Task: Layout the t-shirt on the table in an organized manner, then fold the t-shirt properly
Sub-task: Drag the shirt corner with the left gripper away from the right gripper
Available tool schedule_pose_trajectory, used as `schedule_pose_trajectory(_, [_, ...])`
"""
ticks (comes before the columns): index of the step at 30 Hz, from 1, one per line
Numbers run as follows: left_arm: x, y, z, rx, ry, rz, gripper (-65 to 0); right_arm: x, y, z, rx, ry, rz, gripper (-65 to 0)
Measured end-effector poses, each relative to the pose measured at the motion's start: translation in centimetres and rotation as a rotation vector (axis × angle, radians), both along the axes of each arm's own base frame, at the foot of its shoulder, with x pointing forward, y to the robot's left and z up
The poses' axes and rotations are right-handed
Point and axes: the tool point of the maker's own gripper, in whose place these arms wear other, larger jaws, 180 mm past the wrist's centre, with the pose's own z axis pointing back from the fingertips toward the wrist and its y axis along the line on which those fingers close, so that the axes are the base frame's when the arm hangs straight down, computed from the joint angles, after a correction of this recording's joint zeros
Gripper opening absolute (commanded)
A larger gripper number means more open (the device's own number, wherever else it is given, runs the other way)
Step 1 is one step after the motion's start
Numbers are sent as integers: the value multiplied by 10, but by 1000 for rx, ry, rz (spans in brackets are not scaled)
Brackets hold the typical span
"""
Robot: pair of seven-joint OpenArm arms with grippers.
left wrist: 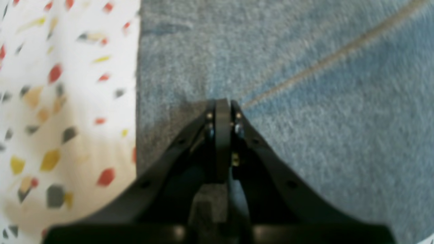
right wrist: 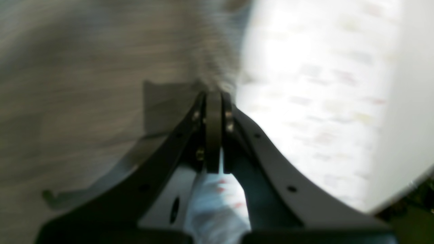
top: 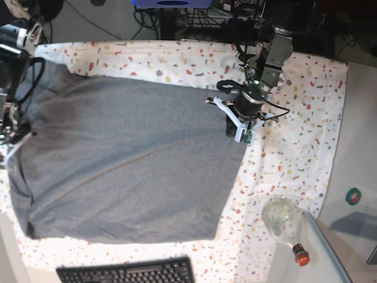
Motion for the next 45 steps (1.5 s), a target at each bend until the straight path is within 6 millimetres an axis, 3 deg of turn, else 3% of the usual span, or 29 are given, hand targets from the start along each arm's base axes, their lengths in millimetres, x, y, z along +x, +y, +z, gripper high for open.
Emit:
schedule_pose_trajectory(5, [-7,22,1,29,0,60,-650,-6,-65,29,-74,-5,-122,-650])
schedule_pose_trajectory(8, [-18,27,3,57,16,65,-650,-5,-75,43,-95,-25,-158,-650])
schedule_pose_trajectory(11, [-28,27,5,67,41,66,-650,3,-47,54,-116,-54,-114,-650])
schedule_pose_trajectory(14, [-29,27,7,73,43,64,-650,16,19,55,-65,-69,99,-650])
schedule_pose_trajectory(16, [-29,28,7,71,41,66,-650,19,53,42,-8,-42,175,-650])
schedule_pose_trajectory(18, [-30,28,7,71,43,66,-650,20,59,28,21,-20,187,-650])
schedule_pose_trajectory(22, [-37,28,5,70,37,64,-650,-1,35,-4,70,103,117,-650])
schedule_pose_trajectory(25, [-42,28,4,69,34,64,-650,-6,20,-16,98,71,69,-650])
schedule_pose_trajectory(31, [-46,28,3,69,34,63,-650,-30,-34,-8,23,57,-112,-650])
schedule_pose_trajectory(33, [-47,28,3,70,32,66,-650,-31,-39,-6,14,55,-119,-650])
schedule_pose_trajectory(36, [-46,28,4,66,32,67,-650,-27,-32,-6,25,43,-114,-650])
schedule_pose_trajectory(38, [-48,28,5,70,53,67,-650,-20,-29,3,7,7,-101,-650])
schedule_pose_trajectory(40, [-58,33,10,61,90,93,-650,-17,-33,25,-41,-71,-101,-650])
schedule_pose_trajectory(43, [-83,61,22,28,124,235,-650,-21,-42,68,-133,-191,-137,-650])
schedule_pose_trajectory(45, [-93,82,37,7,110,323,-650,-26,-39,87,-168,-233,-144,-650])
